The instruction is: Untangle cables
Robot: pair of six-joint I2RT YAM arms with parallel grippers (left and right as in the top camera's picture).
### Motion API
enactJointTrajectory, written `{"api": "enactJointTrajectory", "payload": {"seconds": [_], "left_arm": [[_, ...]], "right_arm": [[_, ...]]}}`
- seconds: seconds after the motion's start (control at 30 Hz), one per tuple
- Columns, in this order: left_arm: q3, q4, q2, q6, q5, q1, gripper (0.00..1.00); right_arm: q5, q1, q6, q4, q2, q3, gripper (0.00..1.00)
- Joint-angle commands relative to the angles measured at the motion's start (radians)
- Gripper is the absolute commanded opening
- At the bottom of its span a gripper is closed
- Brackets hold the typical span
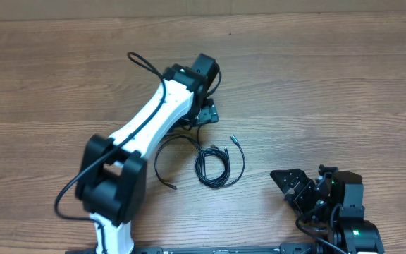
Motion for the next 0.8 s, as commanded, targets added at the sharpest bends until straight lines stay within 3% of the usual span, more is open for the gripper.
{"api": "enactJointTrajectory", "payload": {"seconds": [0.0,0.27,0.47,0.63,0.77], "left_arm": [[0.031,0.001,-0.106,0.036,0.055,0.000,1.00],[0.029,-0.011,-0.324,0.034,0.051,0.000,1.00],[0.005,-0.076,-0.473,-0.023,-0.048,0.000,1.00],[-0.118,-0.128,-0.611,-0.133,-0.130,0.000,1.00],[-0.293,-0.053,-0.730,-0.177,-0.113,-0.001,1.00]], "right_arm": [[0.024,0.003,0.033,-0.005,0.000,0.016,1.00],[0.034,0.003,0.032,-0.057,0.000,0.016,1.00],[0.036,0.003,0.032,-0.060,0.000,0.016,1.00],[0.088,0.003,0.032,-0.059,0.000,0.016,1.00],[0.097,0.003,0.032,-0.042,0.000,0.016,1.00]]}}
